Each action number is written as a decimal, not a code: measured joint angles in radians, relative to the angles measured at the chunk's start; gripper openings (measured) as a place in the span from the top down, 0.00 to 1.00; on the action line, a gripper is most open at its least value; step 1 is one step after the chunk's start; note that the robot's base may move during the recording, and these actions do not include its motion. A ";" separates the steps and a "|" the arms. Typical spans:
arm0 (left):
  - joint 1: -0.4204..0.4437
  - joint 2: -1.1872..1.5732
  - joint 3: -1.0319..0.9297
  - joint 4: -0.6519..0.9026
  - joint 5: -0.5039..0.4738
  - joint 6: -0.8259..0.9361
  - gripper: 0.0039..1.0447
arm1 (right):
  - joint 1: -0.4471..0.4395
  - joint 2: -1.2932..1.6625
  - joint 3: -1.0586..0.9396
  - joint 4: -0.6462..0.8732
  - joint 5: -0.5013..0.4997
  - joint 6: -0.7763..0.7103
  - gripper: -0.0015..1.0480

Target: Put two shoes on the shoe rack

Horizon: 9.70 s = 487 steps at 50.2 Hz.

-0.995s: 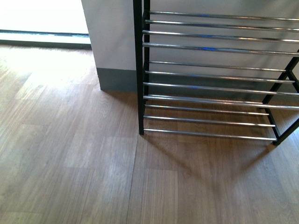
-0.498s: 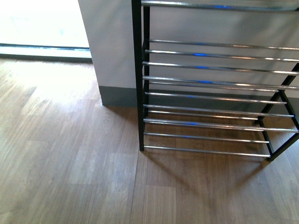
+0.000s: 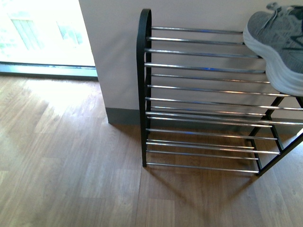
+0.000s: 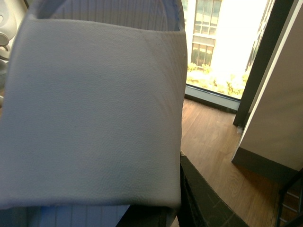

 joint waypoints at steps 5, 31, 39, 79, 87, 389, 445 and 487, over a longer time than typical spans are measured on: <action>0.000 0.000 0.005 0.000 0.000 0.000 0.98 | 0.000 0.000 0.000 0.000 0.001 0.001 0.98; 0.000 0.000 0.005 0.000 -0.001 0.000 0.98 | 0.000 0.000 0.000 0.000 0.000 0.001 0.98; 0.000 0.000 0.005 0.000 0.000 0.000 0.98 | 0.000 0.000 -0.001 0.000 0.000 0.001 0.98; 0.000 0.001 0.005 0.000 0.000 0.000 0.98 | -0.004 0.005 -0.004 0.017 -0.021 0.012 0.98; 0.000 0.001 0.005 0.000 0.000 0.000 0.98 | -0.020 0.060 -0.016 0.197 -0.149 0.068 0.98; 0.000 0.001 0.005 0.000 0.000 0.000 0.98 | 0.499 -0.182 -0.097 0.142 0.385 0.176 0.98; 0.000 0.001 0.005 0.000 0.000 0.000 0.98 | 0.499 -0.594 -0.097 -0.272 0.385 0.176 0.98; 0.179 0.221 0.135 0.024 0.619 -0.327 0.98 | 0.499 -0.597 -0.097 -0.274 0.386 0.176 0.08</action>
